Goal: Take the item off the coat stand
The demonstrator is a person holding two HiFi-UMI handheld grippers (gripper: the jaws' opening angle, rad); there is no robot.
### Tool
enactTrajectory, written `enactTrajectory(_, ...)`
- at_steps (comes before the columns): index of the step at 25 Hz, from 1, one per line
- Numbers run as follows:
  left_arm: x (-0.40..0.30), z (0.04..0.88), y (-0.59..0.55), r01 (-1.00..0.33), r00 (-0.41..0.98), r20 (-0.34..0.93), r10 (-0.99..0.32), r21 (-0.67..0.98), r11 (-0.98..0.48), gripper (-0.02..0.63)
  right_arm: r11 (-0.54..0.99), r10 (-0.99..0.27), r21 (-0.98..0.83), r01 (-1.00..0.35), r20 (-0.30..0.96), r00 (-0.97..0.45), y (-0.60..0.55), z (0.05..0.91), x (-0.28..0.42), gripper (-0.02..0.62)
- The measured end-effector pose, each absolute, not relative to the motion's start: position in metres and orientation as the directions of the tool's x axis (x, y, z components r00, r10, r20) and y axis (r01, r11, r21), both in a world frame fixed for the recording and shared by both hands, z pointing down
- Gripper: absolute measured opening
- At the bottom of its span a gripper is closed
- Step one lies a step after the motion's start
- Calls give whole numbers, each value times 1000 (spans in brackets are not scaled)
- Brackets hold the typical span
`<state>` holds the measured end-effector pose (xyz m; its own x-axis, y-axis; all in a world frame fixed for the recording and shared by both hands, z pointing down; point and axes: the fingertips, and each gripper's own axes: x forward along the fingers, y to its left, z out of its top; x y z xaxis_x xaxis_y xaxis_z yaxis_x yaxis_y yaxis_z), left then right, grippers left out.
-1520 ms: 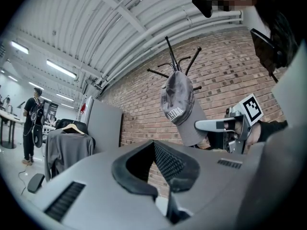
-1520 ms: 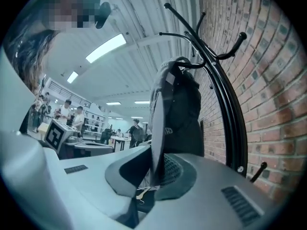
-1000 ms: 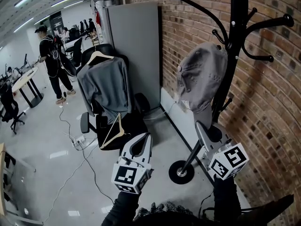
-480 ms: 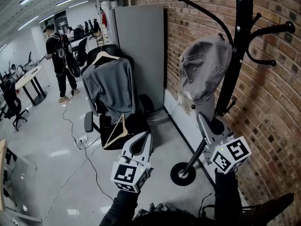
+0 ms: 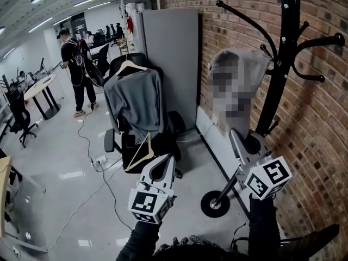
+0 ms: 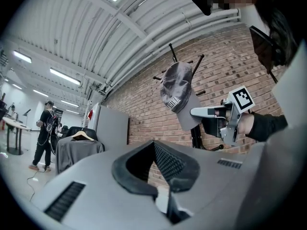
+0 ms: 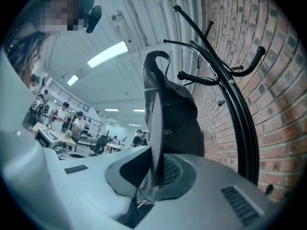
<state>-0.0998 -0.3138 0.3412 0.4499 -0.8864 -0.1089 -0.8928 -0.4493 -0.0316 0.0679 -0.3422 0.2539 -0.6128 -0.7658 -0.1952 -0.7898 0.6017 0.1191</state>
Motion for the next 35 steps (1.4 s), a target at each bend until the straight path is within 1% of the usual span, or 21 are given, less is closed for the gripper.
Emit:
enactTrajectory(7, -116, 339, -307, -906, 423, -112, -899, -28, -422, 8, 634, -747, 92, -768, -186, -638, -339, 262, 50, 28)
enactTrajectory(15, -122, 340, -302, -903, 428, -107, -897, -29, -428, 8, 627, -759, 70, -776, -169, -628, -331, 276, 47, 28)
enactTrajectory(22, -121, 341, -299, -889, 457, -103, -884, -29, -456, 8, 583, -795, 101, -806, -133, -591, -319, 293, 53, 28)
enactTrajectory(35, -123, 340, -291, -852, 523, -102, -846, -28, -523, 8, 516, -845, 68, -854, -123, -520, -287, 308, 51, 28)
